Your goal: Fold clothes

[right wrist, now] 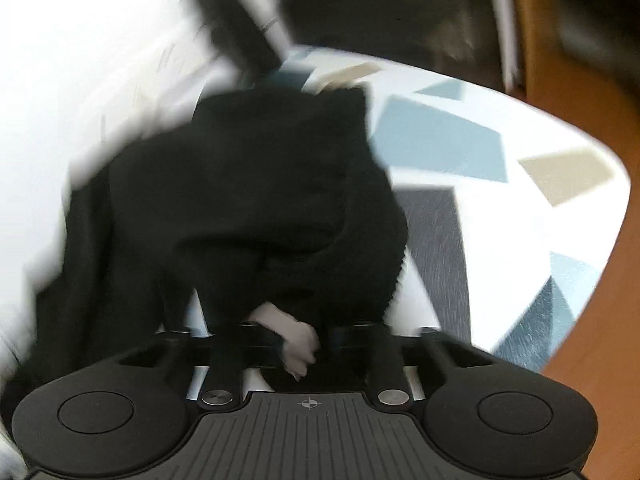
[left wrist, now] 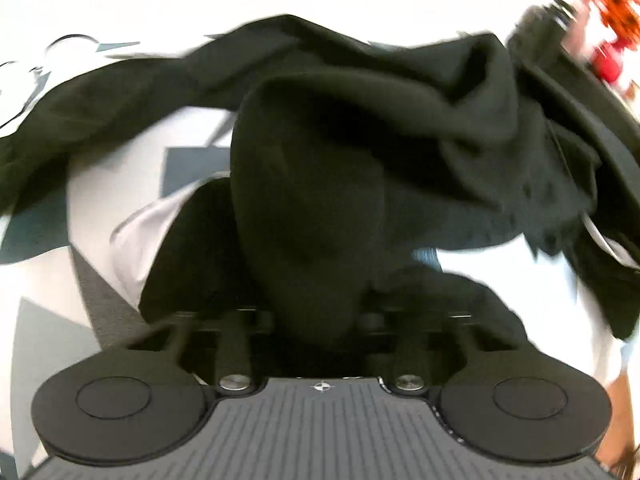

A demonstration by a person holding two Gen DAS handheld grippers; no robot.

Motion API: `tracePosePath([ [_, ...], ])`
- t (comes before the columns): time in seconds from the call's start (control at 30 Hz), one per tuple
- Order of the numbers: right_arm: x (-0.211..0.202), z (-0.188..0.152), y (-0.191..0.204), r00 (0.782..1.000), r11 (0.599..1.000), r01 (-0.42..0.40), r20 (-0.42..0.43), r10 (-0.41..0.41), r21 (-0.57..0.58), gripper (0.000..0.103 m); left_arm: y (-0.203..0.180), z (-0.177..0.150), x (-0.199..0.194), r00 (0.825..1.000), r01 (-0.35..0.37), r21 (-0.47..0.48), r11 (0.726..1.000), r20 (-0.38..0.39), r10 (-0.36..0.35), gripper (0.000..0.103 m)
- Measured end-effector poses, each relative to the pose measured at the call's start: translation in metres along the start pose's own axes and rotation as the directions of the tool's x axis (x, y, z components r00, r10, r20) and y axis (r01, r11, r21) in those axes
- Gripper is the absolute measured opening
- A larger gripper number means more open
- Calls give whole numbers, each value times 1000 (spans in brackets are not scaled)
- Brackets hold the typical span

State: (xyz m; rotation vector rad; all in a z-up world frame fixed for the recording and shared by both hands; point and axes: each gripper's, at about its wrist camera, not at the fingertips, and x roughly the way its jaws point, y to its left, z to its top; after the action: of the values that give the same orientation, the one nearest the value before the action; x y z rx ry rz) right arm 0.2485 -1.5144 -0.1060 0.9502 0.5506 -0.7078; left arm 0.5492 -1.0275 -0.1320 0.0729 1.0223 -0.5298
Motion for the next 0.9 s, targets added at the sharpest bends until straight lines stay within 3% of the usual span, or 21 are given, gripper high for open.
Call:
tracePosePath([
  [0.03, -11, 14, -4, 998, 1000, -2, 70, 1, 20, 12, 3, 3, -5, 1000, -8, -47, 999, 23, 9, 11],
  [0.1, -40, 41, -7, 969, 1000, 2, 247, -3, 6, 11, 8, 8, -19, 997, -18, -109, 994, 72, 26, 10],
  [0.17, -65, 60, -8, 922, 1000, 22, 388, -15, -13, 10, 4, 9, -26, 994, -32, -99, 995, 97, 42, 10],
  [0.27, -85, 80, -11, 851, 996, 88, 522, -60, -31, 11, -4, 8, -35, 990, -54, -67, 996, 130, 63, 10],
  [0.3, -82, 84, -13, 852, 993, 109, 518, -75, -36, 15, -8, 7, -35, 990, -57, -58, 997, 128, 65, 10],
  [0.43, -48, 84, -25, 931, 989, 148, 335, -144, 14, 38, -12, -3, -27, 996, -62, -33, 998, 69, 64, 13],
  [0.5, -35, 64, -27, 951, 989, 143, 273, -145, 26, 48, -12, -8, -24, 998, -61, 3, 998, 32, 61, 30],
  [0.53, -30, 52, -26, 958, 990, 138, 249, -139, 24, 52, -13, -10, -24, 998, -65, 29, 997, 14, 65, 51],
  [0.6, -22, 30, -24, 971, 992, 125, 205, -124, 11, 54, -14, -17, -23, 998, -63, 71, 995, -24, 65, 78],
  [0.67, -17, 11, -24, 980, 994, 111, 168, -109, -2, 55, -15, -28, -23, 997, -44, 96, 994, -66, 50, 78],
  [0.73, -15, -4, -18, 984, 994, 110, 144, -106, -22, 63, -16, -33, -20, 996, -35, 111, 993, -78, 43, 79],
  [0.9, -8, -15, -5, 990, 991, 126, 73, -123, -37, 67, -19, -41, -10, 995, -17, 145, 989, -94, 30, 85],
])
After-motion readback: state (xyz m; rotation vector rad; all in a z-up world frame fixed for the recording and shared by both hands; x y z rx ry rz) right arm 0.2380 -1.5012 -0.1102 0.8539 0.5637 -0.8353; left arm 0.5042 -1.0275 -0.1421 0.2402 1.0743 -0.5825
